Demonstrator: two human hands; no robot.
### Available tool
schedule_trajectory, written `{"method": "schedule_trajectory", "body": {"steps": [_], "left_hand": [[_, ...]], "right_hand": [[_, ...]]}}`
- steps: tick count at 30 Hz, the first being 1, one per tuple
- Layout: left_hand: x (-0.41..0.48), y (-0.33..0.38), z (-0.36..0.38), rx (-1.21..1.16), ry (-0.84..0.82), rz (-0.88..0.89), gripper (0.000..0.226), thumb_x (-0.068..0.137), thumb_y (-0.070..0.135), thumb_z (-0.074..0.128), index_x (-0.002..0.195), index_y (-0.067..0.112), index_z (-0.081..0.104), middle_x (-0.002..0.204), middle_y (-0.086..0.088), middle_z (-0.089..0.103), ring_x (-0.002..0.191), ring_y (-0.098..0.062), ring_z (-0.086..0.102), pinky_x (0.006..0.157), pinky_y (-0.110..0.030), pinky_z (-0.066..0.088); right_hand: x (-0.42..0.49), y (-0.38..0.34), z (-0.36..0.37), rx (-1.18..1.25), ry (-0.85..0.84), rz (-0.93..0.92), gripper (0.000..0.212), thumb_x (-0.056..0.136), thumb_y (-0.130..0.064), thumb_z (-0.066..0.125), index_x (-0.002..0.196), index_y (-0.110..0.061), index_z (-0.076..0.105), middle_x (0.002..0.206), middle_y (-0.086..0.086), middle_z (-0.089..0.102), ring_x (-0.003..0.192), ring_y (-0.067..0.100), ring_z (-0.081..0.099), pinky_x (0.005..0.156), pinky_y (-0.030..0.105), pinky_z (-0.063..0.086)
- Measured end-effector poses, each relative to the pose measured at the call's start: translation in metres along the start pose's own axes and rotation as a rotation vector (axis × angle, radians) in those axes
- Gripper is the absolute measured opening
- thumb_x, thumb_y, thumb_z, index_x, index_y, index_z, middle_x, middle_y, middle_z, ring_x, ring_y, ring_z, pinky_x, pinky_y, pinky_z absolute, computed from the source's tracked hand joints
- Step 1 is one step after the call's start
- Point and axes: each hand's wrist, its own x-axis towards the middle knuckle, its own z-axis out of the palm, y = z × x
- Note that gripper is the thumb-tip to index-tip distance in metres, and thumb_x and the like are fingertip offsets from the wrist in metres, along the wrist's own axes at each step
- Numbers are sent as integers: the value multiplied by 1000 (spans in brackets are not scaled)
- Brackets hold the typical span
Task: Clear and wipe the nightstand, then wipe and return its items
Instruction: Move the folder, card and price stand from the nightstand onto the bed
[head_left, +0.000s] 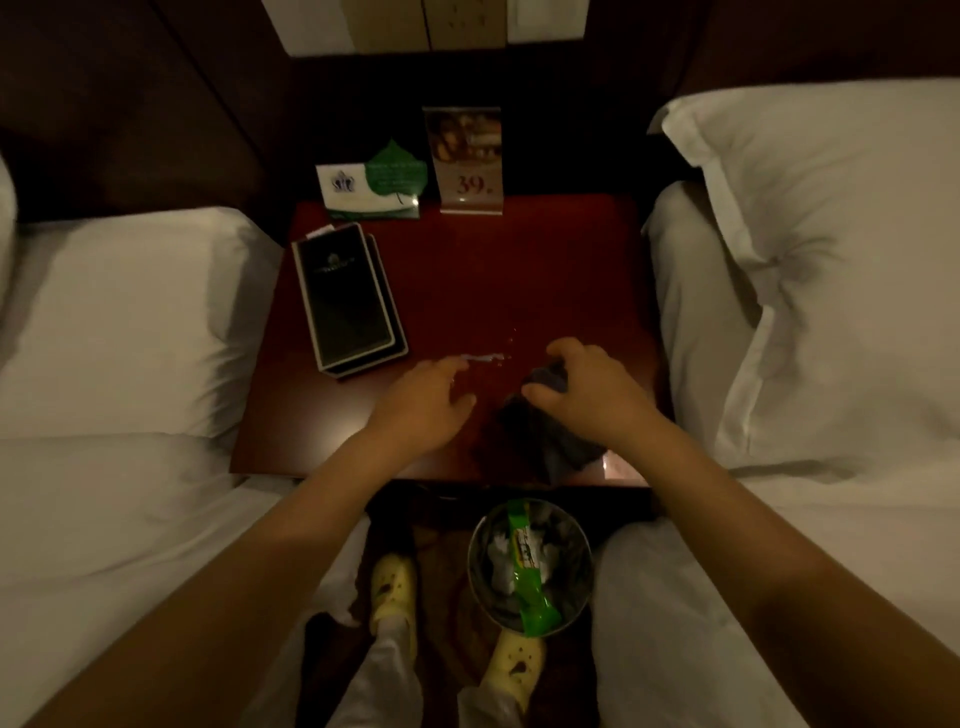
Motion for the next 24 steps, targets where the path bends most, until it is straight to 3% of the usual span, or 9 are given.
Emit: {"method": "schedule_trajectory", "body": {"steps": [4,7,11,15,24], "left_hand": [[9,1,-23,-29,290,4,60,94,31,51,147,19,26,147,-12,35,132,-30,38,102,-41,39],[17,-11,-34,29,361,-96,70,93,34,50,151,23,12,156,-13,19,142,-33,22,110,-52,32],[34,-43,-46,129,354,-204,79,92,38,51,151,29,0,160,-14,4,147,-34,9,113,-57,20],[57,-75,-54,111,274,-265,83,91,39,53,151,30,-3,161,-13,1,147,-35,6,113,-58,19],[111,-130,-75,-89,154,-346,92,88,36,60,151,23,-5,157,-18,12,141,-40,20,111,-50,29]], "right_hand": [[24,-30,-6,21,151,-43,64,91,-44,49,145,-20,24,147,13,30,135,35,26,106,48,33],[43,-52,-1,-12,218,-80,65,92,-48,45,146,-21,21,152,13,24,137,34,22,108,50,30],[72,-70,15,-134,165,-94,65,92,-51,41,147,-24,19,154,13,19,138,35,20,109,51,25],[105,-84,28,-278,81,-71,67,92,-52,41,147,-24,17,154,15,20,138,37,21,110,51,25],[177,-133,67,-224,-94,-41,67,92,-52,42,147,-21,19,150,18,24,136,38,25,107,51,31]]}}
